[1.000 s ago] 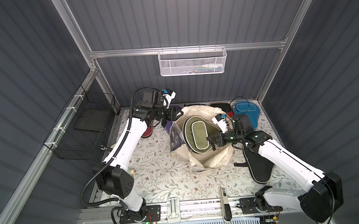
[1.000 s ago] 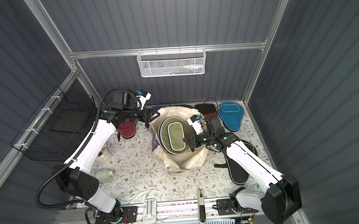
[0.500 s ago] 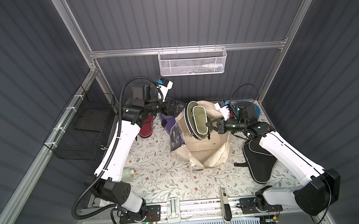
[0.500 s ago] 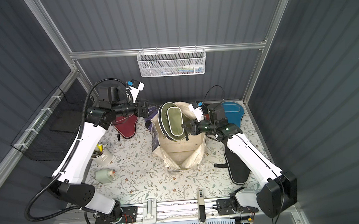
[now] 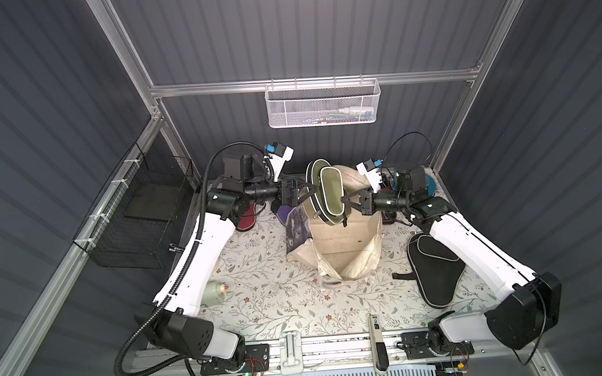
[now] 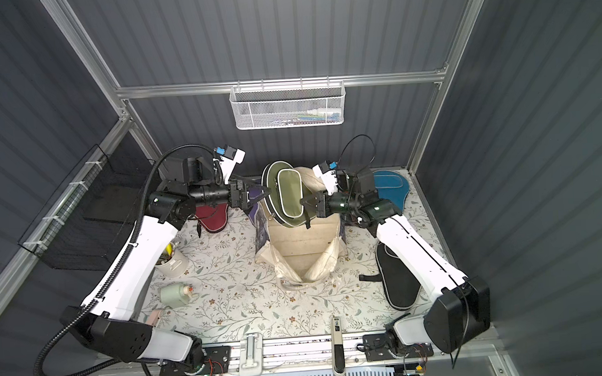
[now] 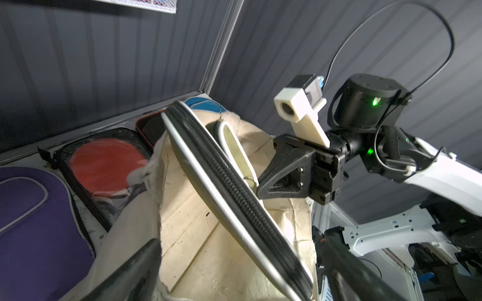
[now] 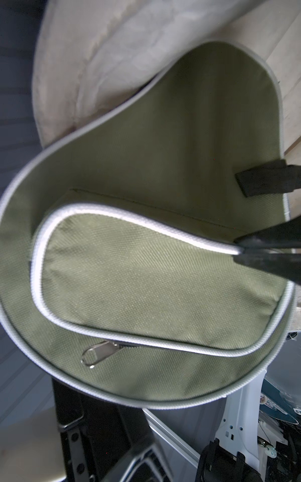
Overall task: Remove the ping pong set from the canvas bag
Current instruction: Pick up the ping pong set from the canvas bag.
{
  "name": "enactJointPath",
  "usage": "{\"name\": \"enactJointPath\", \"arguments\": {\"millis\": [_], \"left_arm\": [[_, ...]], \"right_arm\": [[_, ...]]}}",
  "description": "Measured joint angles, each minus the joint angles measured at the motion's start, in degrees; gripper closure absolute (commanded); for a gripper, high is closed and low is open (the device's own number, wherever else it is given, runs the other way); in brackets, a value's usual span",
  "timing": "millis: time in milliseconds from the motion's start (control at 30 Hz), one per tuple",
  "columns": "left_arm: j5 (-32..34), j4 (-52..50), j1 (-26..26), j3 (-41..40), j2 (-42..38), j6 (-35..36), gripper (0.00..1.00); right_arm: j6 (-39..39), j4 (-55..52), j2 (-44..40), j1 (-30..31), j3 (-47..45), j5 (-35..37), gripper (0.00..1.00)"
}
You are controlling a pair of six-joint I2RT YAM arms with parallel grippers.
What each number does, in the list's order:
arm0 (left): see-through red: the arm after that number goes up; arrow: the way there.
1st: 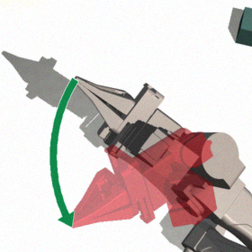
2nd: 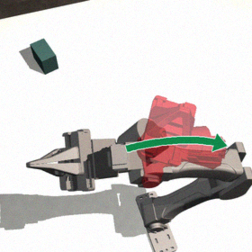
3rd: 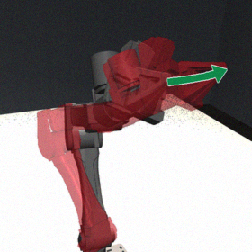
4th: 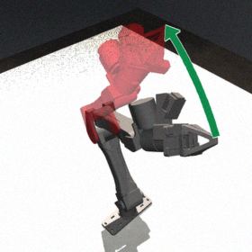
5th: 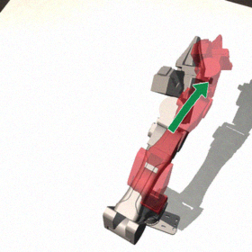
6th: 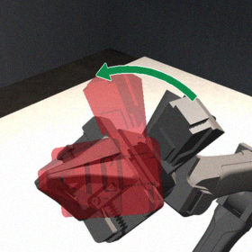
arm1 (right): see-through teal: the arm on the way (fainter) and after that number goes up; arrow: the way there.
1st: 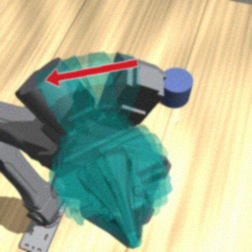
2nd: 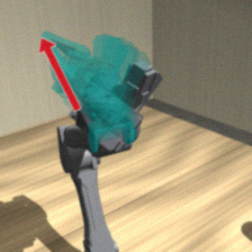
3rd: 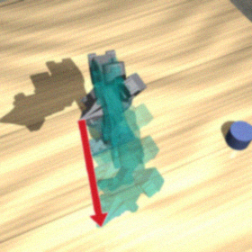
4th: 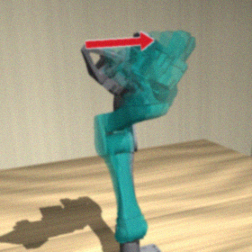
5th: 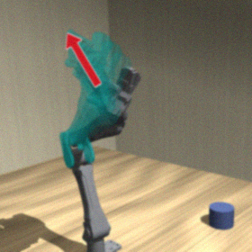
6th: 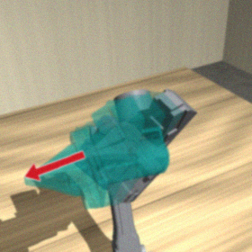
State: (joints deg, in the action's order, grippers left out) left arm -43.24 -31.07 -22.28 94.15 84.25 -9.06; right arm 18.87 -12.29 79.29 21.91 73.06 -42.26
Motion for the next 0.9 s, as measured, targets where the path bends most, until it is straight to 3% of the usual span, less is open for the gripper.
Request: {"name": "enactJointPath", "arguments": {"millis": [100,300,433,500,600,667,700,900], "left_arm": [[-0.04,0.92,-0.98,-0.13,1.42,-1.22,0.36],[1.73,1.11,-1.57,-0.11,3.76,-2.4,0.99],[2.97,1.25,-1.27,-0.11,4.28,-1.92,1.0],[3.3,1.22,-1.27,-0.11,4.28,-1.53,1.0],[3.63,1.14,-0.87,-0.09,4.28,-0.44,1.0],[3.65,1.07,-0.76,-0.09,4.28,0.48,1.0],[3.65,0.96,-0.7,-0.07,4.28,0.92,1.0],[3.65,-0.81,0.09,0.11,4.7,3.96,1.0]], "right_arm": [[0.11,0.48,0.44,0.13,0.28,0.09,1.0],[0.11,0.63,1.6,0.46,0.35,0.28,1.0],[-0.02,0.96,1.77,0.48,0.35,0.42,0.99],[-0.09,0.92,1.77,0.48,0.35,0.44,0.93],[-0.9,0.66,1.77,0.46,0.35,0.44,0.94],[-1.27,0.44,1.77,0.46,0.35,0.44,0.87],[-1.55,0.42,1.77,0.46,0.35,0.42,0.83],[-4.37,-0.17,0.96,-0.15,0.48,0.02,0.34]]}}
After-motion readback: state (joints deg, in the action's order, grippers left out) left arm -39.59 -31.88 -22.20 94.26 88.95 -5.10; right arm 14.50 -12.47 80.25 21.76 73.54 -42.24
